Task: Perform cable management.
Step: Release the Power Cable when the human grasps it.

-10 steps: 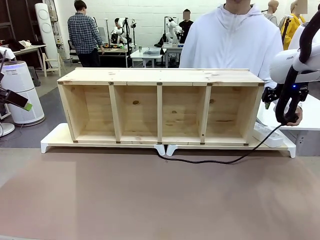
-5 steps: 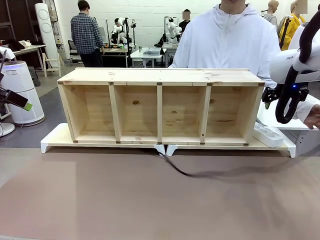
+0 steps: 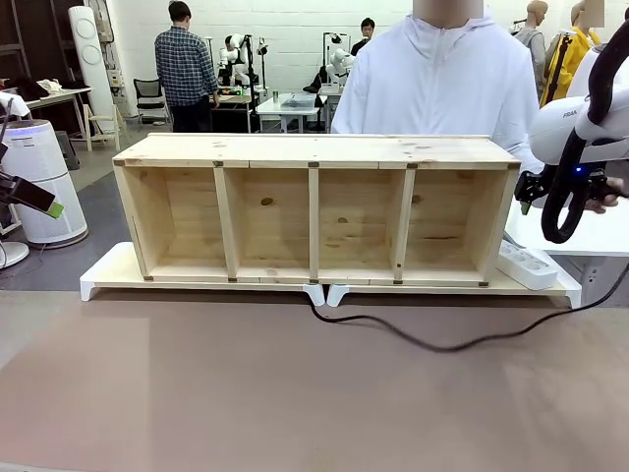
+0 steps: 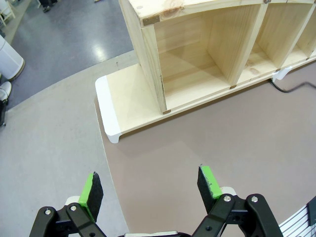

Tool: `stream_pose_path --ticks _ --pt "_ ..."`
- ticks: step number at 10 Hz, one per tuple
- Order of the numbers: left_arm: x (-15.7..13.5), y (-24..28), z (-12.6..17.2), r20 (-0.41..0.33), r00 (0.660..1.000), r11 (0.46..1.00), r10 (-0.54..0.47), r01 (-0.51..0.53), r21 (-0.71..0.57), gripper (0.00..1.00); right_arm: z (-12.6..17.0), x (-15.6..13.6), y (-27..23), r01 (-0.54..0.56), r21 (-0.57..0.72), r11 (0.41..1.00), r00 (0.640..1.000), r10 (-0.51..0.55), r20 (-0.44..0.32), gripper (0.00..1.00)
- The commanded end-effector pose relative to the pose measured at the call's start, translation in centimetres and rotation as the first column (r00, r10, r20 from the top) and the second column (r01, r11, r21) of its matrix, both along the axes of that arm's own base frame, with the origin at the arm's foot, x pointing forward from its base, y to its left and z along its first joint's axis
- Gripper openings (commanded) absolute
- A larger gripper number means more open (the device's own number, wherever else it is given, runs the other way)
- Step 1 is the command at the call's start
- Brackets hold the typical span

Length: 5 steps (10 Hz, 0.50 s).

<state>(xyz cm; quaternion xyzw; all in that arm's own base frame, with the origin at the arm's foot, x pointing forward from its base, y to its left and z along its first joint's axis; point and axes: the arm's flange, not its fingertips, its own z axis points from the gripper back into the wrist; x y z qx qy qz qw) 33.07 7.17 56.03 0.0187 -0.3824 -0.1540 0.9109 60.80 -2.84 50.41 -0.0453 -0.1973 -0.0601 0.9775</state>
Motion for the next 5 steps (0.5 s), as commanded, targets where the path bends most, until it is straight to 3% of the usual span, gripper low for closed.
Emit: stream_pose_path --ticks 1,5 --pt "-0.02 0.11 -0.04 -0.005 1.0 1.0 0.003 -0.003 -0.003 1.0 -0.05 0.0 0.01 0.0 0.0 1.0 1.0 0.0 -0.002 0.97" --pt "-0.02 0.11 -0.04 -0.005 1.0 1.0 0.003 -0.003 -0.003 1.0 -0.05 0.0 0.01 0.0 0.0 1.0 1.0 0.0 -0.002 0.97"
